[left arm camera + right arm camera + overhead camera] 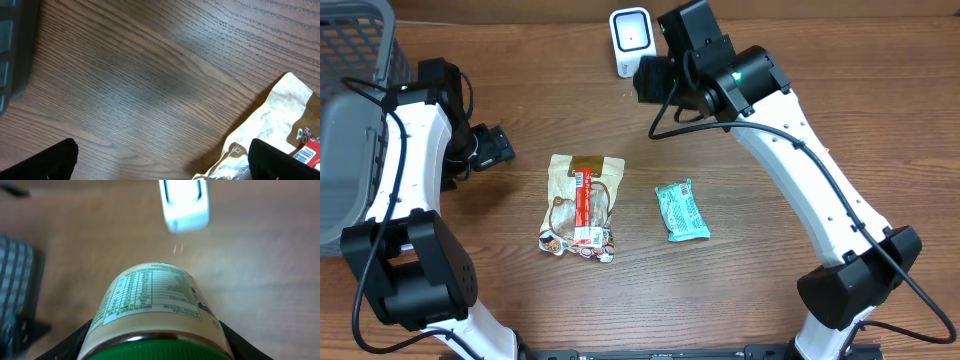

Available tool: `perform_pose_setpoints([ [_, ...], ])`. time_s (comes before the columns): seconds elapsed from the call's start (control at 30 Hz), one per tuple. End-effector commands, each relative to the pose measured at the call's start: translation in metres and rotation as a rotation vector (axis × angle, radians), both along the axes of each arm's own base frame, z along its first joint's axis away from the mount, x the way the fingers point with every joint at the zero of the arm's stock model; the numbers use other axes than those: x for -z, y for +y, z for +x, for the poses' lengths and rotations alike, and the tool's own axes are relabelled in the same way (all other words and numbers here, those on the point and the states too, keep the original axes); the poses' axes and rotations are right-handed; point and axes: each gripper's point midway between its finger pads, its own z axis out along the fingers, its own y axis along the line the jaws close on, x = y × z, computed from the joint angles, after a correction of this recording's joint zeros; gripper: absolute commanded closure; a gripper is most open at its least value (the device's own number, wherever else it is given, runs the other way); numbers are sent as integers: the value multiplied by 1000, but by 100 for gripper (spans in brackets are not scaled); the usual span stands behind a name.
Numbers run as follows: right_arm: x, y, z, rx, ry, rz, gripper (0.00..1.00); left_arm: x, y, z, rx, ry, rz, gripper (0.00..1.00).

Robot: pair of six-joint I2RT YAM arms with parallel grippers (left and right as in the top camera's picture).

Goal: Scan the item barcode
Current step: 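Carry the green-capped bottle up to the scanner with the right gripper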

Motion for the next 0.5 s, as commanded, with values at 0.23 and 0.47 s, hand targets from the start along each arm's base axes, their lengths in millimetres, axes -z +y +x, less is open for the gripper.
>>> perform_pose_setpoints([
  [0.23,-26,20,88,-57,-430,-130,96,-10,1,4,6,-32,15,0],
  [0.47,17,30,150,20,-543,-99,92,-10,1,4,6,-32,15,0],
])
